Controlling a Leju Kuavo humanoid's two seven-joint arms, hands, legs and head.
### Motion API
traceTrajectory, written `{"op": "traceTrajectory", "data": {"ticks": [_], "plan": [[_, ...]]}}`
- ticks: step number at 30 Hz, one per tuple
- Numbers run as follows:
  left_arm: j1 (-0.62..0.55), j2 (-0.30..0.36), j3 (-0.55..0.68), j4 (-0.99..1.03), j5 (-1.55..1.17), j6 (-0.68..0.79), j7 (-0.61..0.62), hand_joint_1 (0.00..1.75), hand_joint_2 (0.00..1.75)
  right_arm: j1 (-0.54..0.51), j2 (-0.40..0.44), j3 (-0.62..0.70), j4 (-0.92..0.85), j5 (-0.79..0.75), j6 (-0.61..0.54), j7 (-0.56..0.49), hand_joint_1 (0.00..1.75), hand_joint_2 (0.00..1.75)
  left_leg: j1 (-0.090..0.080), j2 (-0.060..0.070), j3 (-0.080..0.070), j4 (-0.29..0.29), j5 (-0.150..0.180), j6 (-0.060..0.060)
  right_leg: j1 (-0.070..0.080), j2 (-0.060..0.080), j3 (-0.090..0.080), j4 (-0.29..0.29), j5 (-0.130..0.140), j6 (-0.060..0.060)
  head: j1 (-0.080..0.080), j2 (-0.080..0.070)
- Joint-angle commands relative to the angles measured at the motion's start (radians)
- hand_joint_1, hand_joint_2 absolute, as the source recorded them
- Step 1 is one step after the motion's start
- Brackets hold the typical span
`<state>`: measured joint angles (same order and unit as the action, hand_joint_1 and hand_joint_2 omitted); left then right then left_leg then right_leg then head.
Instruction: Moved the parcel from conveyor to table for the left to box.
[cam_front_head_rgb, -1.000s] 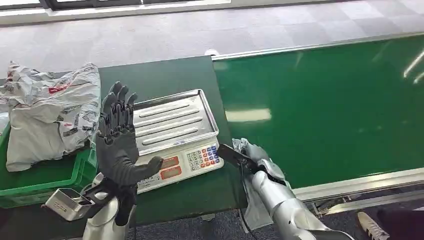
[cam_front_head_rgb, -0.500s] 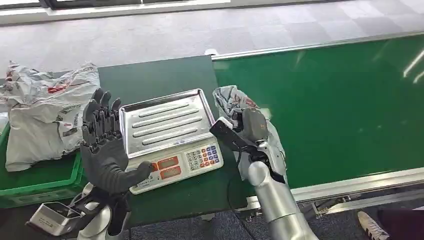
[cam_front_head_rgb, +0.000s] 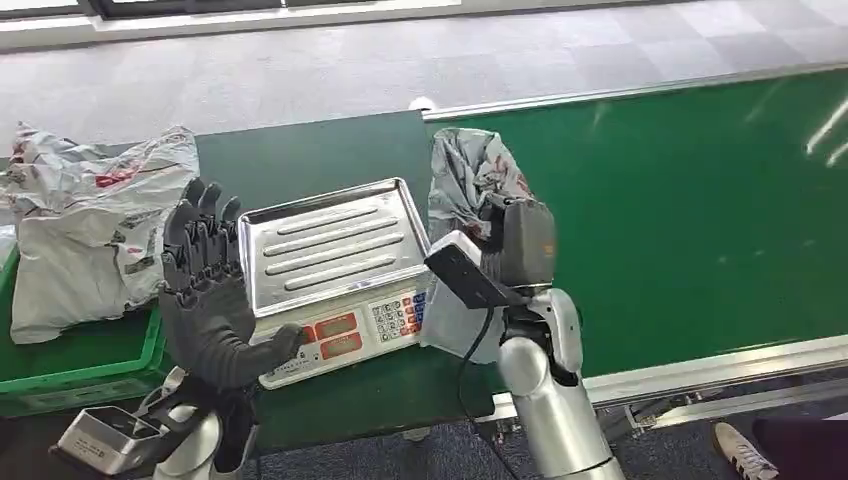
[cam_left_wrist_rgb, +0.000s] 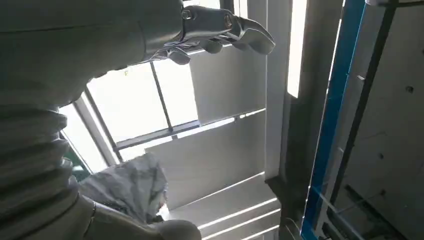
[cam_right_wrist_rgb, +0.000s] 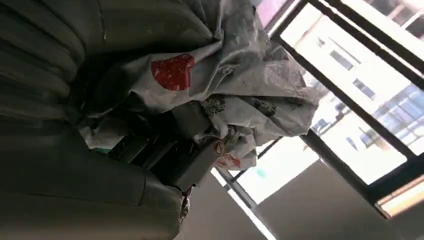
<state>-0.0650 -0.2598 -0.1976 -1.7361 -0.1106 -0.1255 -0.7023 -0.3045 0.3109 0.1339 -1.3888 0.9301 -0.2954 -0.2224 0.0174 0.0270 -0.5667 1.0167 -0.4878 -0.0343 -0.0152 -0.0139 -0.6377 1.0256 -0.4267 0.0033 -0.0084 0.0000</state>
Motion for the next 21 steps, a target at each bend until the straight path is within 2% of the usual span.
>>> {"op": "traceTrajectory", "data": {"ticks": [1,2,3,4,5,7,8,9,10,13,21], "plan": [[-0.08,0.001,-0.049,0.112,0.016,-0.042,0.004,0.0,1.75,-0.294,0.014,0.084,0.275,-0.08,-0.106,-0.062,1.75,1.75,0.0,-0.003,0.004,-0.003,0.002,0.004,0.0,0.002,0.004,-0.004,0.002,-0.001,0.0,0.0],[-0.091,0.003,-0.061,0.127,0.023,-0.044,0.004,0.0,1.75,-0.346,0.023,0.091,0.357,-0.073,-0.121,-0.069,1.75,1.75,-0.001,0.007,0.001,0.001,0.0,0.002,-0.001,0.009,-0.002,0.001,0.003,0.0,0.0,0.0],[-0.105,0.008,-0.081,0.146,0.037,-0.048,0.004,0.0,1.75,-0.417,0.038,0.095,0.481,-0.088,-0.132,-0.083,1.75,1.75,-0.001,0.006,0.001,0.001,0.001,0.003,-0.001,0.009,-0.001,0.0,0.003,0.0,0.0,0.0],[-0.111,0.008,-0.086,0.154,0.039,-0.048,0.004,0.0,1.75,-0.442,0.038,0.105,0.522,-0.11,-0.117,-0.079,1.75,1.75,-0.002,0.009,-0.002,0.001,0.0,0.003,-0.002,0.011,0.0,0.001,0.004,0.0,0.0,0.0],[-0.117,0.007,-0.091,0.162,0.041,-0.046,0.004,0.0,1.75,-0.468,0.038,0.12,0.565,-0.118,-0.129,-0.072,1.75,1.75,-0.001,0.005,-0.007,-0.001,0.002,0.003,-0.001,0.008,0.0,-0.001,0.005,-0.001,0.0,0.0],[-0.139,0.009,-0.105,0.185,0.046,-0.03,0.004,0.0,1.75,-0.554,0.038,0.215,0.708,-0.188,-0.167,-0.051,1.75,1.75,-0.001,0.006,-0.006,-0.002,0.002,0.003,-0.001,0.007,0.0,-0.002,0.005,-0.001,0.0,0.0],[-0.14,0.01,-0.106,0.187,0.047,-0.027,0.004,0.0,1.75,-0.565,0.038,0.238,0.722,-0.218,-0.159,-0.047,1.75,1.75,-0.001,0.003,-0.006,-0.002,0.003,0.003,-0.001,0.005,0.001,-0.002,0.004,-0.001,0.0,0.0],[-0.138,0.012,-0.103,0.188,0.049,-0.021,0.004,0.0,1.75,-0.594,0.038,0.322,0.76,-0.267,-0.184,-0.016,1.75,1.75,-0.001,0.003,-0.002,-0.003,0.004,0.004,-0.001,0.005,0.001,-0.003,0.004,-0.002,0.0,0.0],[-0.131,0.013,-0.101,0.185,0.048,-0.02,0.004,0.0,1.75,-0.607,0.038,0.364,0.778,-0.287,-0.199,0.0,1.75,1.75,-0.001,0.002,0.002,-0.004,0.006,0.003,-0.001,0.004,0.002,-0.004,0.005,-0.001,0.0,0.0],[-0.12,0.017,-0.099,0.185,0.048,-0.028,0.004,0.0,1.75,-0.625,0.038,0.415,0.816,-0.307,-0.238,0.044,1.75,1.75,-0.001,0.001,0.0,-0.001,0.006,0.002,-0.001,0.003,0.0,0.0,0.005,-0.001,0.0,0.0],[-0.124,0.016,-0.105,0.205,0.044,-0.044,0.004,0.0,1.75,-0.675,0.038,0.407,0.945,-0.32,-0.242,0.075,1.75,1.75,-0.001,-0.005,-0.001,-0.002,0.008,0.003,0.0,-0.001,0.001,-0.002,0.006,-0.001,0.0,0.0]]}}
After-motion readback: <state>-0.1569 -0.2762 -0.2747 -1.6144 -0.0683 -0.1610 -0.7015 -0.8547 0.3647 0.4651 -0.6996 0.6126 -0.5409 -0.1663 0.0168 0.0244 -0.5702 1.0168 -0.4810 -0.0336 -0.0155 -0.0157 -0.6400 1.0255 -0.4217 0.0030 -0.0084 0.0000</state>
